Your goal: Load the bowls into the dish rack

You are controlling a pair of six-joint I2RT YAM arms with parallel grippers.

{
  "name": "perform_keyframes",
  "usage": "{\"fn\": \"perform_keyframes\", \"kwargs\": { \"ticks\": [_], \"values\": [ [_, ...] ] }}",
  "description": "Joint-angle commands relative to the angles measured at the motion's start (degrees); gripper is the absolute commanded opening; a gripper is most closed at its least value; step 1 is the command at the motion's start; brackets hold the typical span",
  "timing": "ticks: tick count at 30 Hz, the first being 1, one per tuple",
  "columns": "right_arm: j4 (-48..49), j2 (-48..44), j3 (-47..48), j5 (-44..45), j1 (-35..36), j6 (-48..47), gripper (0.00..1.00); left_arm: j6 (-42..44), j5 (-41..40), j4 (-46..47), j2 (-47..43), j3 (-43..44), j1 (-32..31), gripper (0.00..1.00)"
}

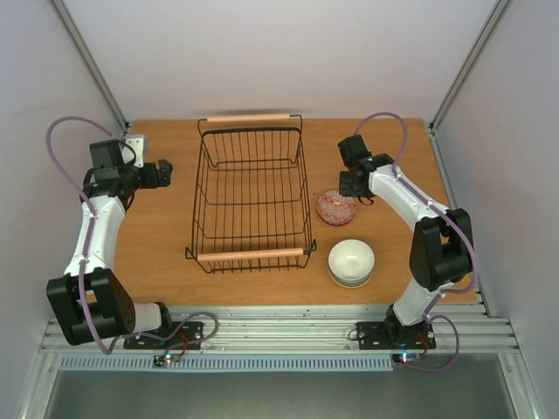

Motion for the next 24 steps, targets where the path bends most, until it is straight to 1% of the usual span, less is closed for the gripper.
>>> {"fn": "perform_keyframes", "kwargs": {
  "ticks": [1, 5, 9, 15, 18, 22, 24],
  "values": [
    [1.6, -1.0, -1.7, -2.6, -1.0, 0.9, 0.4, 0.8, -0.1, 2.4, -0.2, 0.0, 0.3, 0.99],
    [2.7, -0.7, -4.4, -4.2, -1.1, 1.7, 0.38, 0.6, 0.4, 2.1, 0.3, 0.3, 0.3, 0.99],
    [3.6, -0.6, -6.7, -4.2, -1.1, 2.5, 0.37, 0.5, 0.6, 1.9, 0.6, 0.5, 0.3, 0.99],
    [5.1, -0.3, -8.4, -6.7, -1.1, 3.0, 0.36, 0.5, 0.1, 1.9, 0.7, 0.4, 0.3, 0.99],
    [5.3, -0.2, -8.4, -7.6, -1.1, 2.9, 0.3, 0.5, -0.5, 2.0, 0.8, 0.4, 0.3, 0.99],
    [5.3, -0.3, -8.3, -8.2, -1.1, 2.5, 0.14, 0.7, -1.0, 2.0, 0.8, 0.4, 0.2, 0.99],
    [5.0, -0.5, -8.3, -7.9, -1.1, 2.4, 0.05, 0.7, -1.1, 2.0, 0.7, 0.3, 0.3, 0.99]
  ]
}}
